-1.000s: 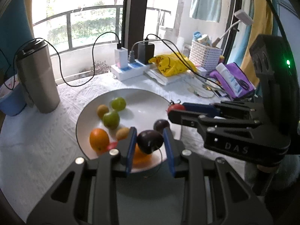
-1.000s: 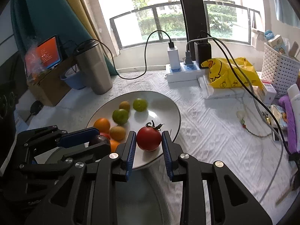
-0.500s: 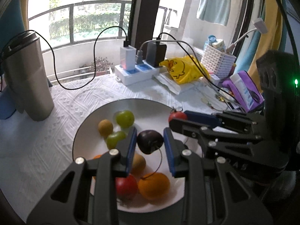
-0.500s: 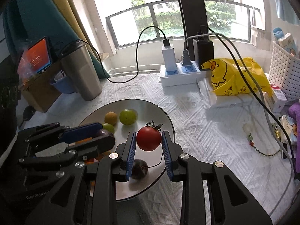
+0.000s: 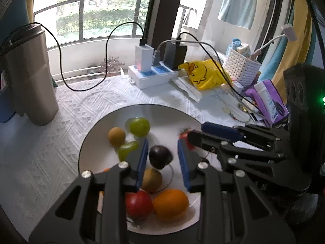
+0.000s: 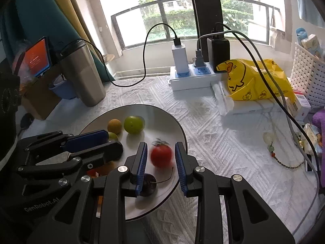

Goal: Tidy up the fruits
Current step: 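Open the right tool to drop the tomato in the bowl while the left tool releases the plum, then withdraw both tools from the bowl over the empty mat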

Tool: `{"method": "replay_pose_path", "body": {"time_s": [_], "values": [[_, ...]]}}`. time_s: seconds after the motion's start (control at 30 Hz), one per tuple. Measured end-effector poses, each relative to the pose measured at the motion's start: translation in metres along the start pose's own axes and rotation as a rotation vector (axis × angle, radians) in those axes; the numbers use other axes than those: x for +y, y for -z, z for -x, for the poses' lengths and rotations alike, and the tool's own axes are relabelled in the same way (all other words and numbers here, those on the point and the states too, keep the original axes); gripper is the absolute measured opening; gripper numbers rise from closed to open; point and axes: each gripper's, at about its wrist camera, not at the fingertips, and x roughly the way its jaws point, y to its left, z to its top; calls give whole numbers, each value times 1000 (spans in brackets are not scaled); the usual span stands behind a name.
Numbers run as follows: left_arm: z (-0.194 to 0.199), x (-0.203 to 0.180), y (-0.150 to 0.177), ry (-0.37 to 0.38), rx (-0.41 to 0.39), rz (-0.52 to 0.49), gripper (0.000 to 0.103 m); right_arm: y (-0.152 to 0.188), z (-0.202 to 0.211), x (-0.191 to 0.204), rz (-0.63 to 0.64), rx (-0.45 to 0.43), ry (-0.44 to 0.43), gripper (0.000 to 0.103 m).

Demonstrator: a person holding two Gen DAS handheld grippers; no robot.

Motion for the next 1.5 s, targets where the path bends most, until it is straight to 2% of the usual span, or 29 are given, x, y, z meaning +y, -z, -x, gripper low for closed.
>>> {"method": "replay_pose_path", "body": {"time_s": [0.13,0.5,0.73,1.07,1.5], "values": [[8,-1,0,4,-15,4,31,0,5,-1,-5,-7,17,34],[39,-4,3,0,-59,8,34,3,31,12,10,-40,30,35],[63,-7,10,3,-88,12,42,8,50,27,23,-61,35,35],[100,-6,27,-16,-124,18,43,17,78,51,51,-90,41,35],[135,7,62,-50,-126,41,44,41,102,81,78,-97,42,35]]}}
